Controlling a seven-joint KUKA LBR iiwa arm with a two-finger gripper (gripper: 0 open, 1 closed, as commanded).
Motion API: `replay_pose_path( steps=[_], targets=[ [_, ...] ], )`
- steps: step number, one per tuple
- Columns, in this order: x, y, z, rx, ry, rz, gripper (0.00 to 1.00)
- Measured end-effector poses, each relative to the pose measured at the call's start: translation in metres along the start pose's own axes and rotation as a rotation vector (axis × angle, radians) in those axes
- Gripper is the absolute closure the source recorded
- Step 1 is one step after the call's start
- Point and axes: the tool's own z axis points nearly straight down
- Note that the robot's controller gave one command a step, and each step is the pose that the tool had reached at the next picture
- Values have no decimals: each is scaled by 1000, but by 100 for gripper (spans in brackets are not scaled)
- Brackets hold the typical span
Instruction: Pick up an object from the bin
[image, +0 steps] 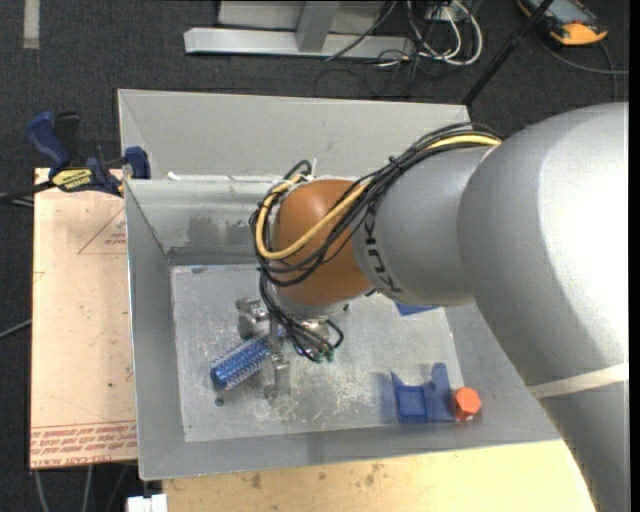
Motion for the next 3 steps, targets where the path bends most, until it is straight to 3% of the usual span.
replay_pose_path(
  steps=[1,3],
  targets=[
    [0,0,0,0,0,0,100],
    [-1,1,-38,6,-1,2,100]
  ],
)
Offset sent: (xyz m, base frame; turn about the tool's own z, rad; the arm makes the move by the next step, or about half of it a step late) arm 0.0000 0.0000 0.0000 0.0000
